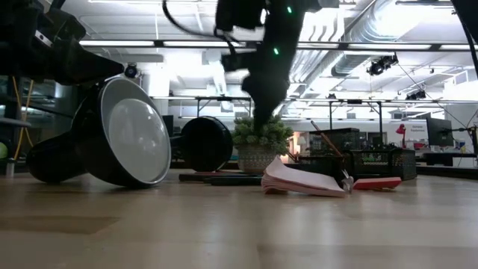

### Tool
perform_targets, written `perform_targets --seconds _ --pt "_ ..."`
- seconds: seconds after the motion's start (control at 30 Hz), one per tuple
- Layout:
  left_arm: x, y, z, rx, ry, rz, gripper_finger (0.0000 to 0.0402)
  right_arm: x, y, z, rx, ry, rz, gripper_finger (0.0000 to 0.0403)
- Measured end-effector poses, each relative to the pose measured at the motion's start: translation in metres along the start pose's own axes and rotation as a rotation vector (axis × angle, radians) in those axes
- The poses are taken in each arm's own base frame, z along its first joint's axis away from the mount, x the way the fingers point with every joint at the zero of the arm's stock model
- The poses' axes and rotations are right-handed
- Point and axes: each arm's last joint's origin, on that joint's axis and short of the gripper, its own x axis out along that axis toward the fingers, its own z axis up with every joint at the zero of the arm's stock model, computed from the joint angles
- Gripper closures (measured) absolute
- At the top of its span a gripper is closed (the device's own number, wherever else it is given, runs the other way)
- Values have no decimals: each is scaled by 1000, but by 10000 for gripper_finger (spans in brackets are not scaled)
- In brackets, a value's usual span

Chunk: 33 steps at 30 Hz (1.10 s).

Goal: Pick and place office supplies into organizer
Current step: Put the left binder clip into the bottom left section of the desk organizer

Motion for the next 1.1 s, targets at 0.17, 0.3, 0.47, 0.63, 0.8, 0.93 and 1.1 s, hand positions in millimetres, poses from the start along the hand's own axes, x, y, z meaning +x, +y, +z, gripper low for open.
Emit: perform_targets --seconds 0.17,0.3,0.47,0.63,0.8,0.93,1.1 --pt "0 0 0 0 0 0 401 23 4 -29 34 108 -23 402" --pt "0 0 0 0 4 0 401 23 1 -49 95 120 -26 403" --pt "1 0 -1 1 17 2 401 2 -3 -72 207 14 -4 403" --pt "1 0 -2 1 20 2 401 -10 1 -102 325 -157 148 402" --pt "1 0 -2 1 20 2 401 -15 14 -130 432 -218 313 402" --pt "1 0 -2 1 20 2 401 -22 25 -137 489 -213 390 402" --pt "1 0 -2 1 20 2 401 -38 36 -130 536 -194 482 402"
